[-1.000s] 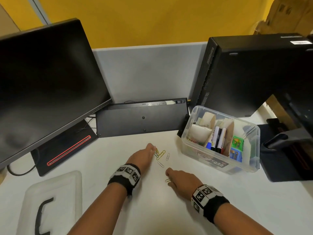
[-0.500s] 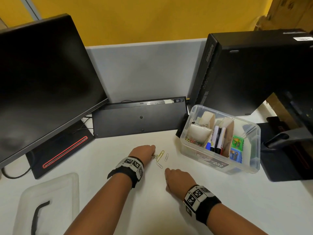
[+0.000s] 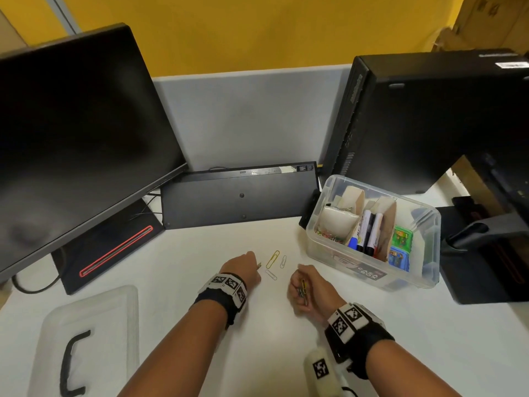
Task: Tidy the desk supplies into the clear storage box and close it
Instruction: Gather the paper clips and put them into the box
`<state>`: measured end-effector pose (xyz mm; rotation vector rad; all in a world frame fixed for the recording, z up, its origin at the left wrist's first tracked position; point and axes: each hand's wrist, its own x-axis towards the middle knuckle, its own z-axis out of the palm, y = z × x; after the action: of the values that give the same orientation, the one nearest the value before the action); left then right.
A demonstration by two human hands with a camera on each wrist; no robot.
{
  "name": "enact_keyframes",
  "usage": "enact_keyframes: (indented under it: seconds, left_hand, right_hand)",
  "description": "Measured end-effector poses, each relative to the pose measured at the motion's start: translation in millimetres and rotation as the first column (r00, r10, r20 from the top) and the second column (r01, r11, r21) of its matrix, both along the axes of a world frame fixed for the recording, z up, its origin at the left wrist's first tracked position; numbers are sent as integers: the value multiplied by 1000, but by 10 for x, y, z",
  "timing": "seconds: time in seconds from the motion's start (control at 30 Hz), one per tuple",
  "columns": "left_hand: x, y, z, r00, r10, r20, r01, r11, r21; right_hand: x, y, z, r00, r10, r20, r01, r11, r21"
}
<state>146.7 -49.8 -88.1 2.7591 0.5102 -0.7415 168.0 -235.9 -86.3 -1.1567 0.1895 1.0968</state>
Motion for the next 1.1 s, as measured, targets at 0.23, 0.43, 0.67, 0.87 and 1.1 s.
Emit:
enact_keyframes:
  seconds: [0.23, 0.43, 0.67, 0.87, 1.1]
  left_hand:
    - [-225, 82, 13, 987, 137, 88, -112, 964, -240]
    - [-549, 250, 56, 666, 733, -138, -399, 194, -896]
    - [-666, 243, 208, 528, 762, -375, -143, -355, -924]
    - [-578, 216, 297, 557, 773, -306, -93, -308, -947]
    - [-282, 110, 173, 859, 488, 156, -263, 681, -683]
  right_hand:
    - [40, 367, 37, 808, 418, 414, -140, 820, -556]
    - [35, 606, -10, 263, 892, 368, -17, 386, -922]
    - [-78, 627, -81, 105, 971, 214, 63, 209, -976]
    - [-7, 357, -53, 486, 759, 432, -129, 552, -824]
    - [75, -1, -171, 999, 6, 38, -2, 995, -100]
